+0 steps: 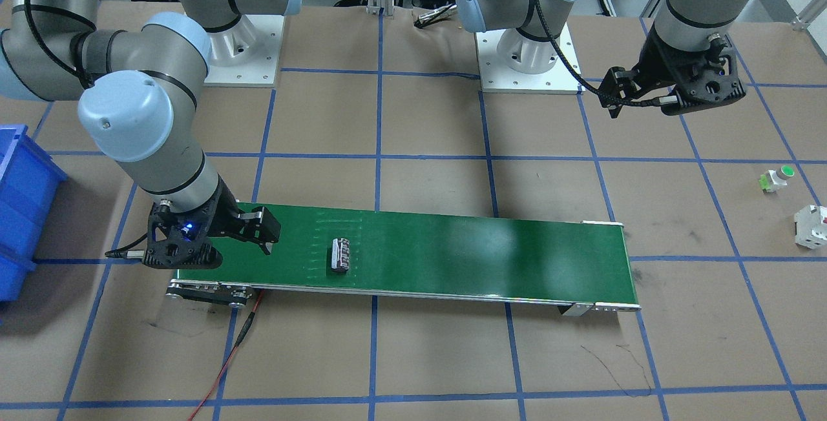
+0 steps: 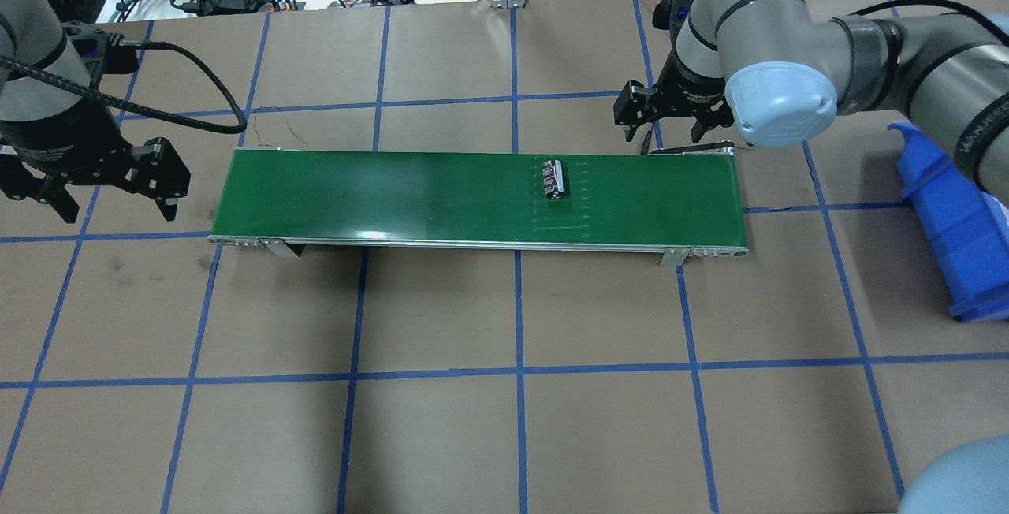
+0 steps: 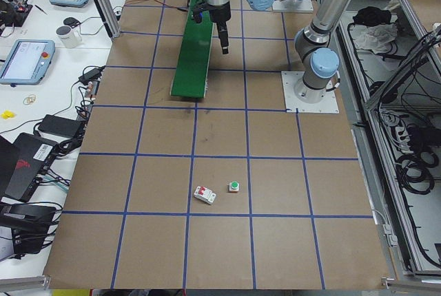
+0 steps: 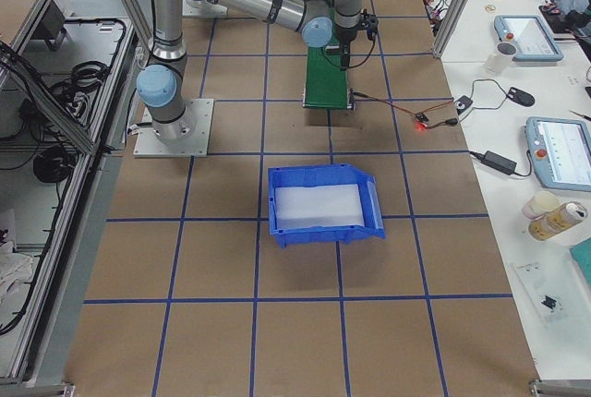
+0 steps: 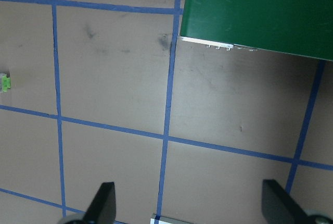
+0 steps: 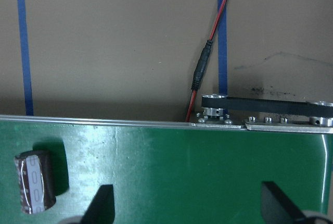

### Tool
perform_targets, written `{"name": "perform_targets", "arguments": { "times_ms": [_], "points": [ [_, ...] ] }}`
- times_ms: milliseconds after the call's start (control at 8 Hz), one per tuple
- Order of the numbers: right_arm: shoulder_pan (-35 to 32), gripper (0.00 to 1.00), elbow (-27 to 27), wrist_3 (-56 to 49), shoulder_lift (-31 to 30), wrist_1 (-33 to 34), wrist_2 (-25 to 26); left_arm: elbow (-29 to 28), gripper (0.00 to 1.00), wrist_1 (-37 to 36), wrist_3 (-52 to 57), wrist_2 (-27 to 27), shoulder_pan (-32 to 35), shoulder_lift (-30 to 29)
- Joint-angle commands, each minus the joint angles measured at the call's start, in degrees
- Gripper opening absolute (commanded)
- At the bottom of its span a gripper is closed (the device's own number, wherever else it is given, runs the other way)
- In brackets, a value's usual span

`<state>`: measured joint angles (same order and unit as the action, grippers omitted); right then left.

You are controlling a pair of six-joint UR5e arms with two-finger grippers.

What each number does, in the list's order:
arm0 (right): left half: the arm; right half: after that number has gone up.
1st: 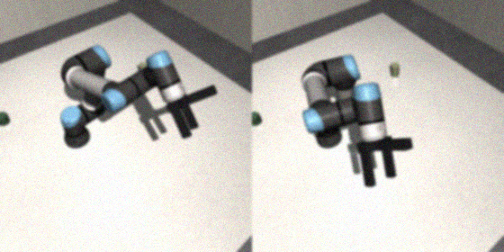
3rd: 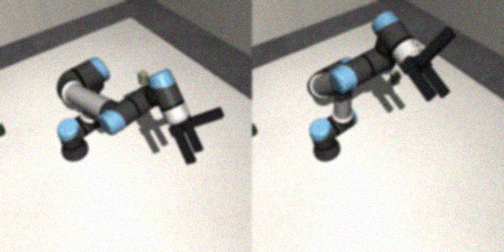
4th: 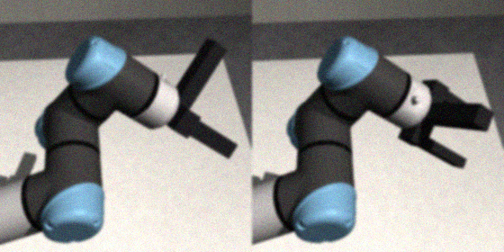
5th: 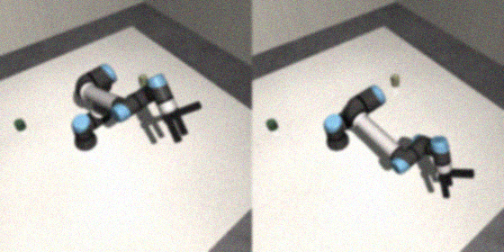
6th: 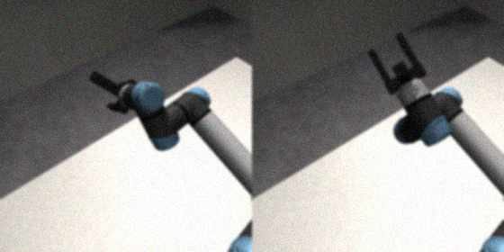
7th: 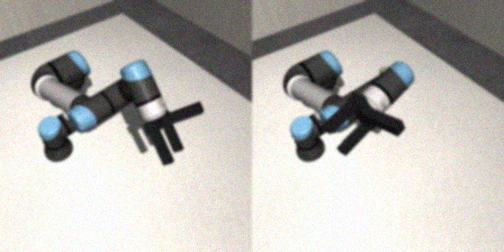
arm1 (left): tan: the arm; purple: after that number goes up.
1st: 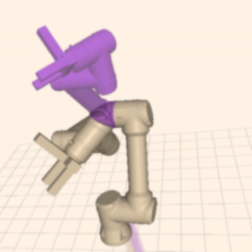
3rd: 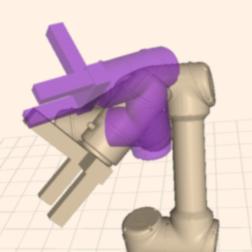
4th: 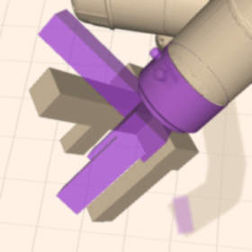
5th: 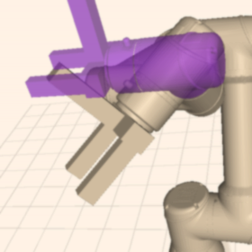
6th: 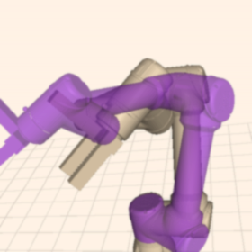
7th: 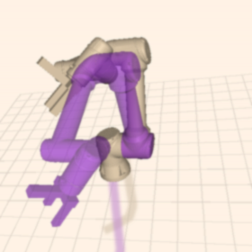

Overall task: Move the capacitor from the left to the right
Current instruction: 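Lower the right gripper onto the capacitor on the belt and grasp it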

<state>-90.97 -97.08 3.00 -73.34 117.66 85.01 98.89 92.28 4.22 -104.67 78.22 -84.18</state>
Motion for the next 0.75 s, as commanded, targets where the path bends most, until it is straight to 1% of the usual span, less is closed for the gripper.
{"name": "perform_targets", "arguments": {
  "times_ms": [0, 250, 500, 625],
  "points": [
    [-0.52, 1.0, -0.65, 0.33, 1.09, 1.61, -0.19, -0.02, 1.0, 2.46, 0.0, 0.51, 0.0, 0.16],
    [-2.36, 1.0, -2.58, 2.96, 0.82, 1.69, 0.51, -0.02, 1.0, 2.46, -0.09, 1.04, 0.0, -0.28],
    [-2.63, 1.0, -5.04, 3.24, 1.26, 1.78, 0.51, -0.02, 1.0, 2.55, -0.09, 0.95, 0.09, 0.24],
    [-2.63, 1.0, -5.05, 3.24, 1.27, 1.78, 0.6, -0.02, 1.0, 2.55, 0.0, 1.04, 0.09, 0.33]
  ]
}}
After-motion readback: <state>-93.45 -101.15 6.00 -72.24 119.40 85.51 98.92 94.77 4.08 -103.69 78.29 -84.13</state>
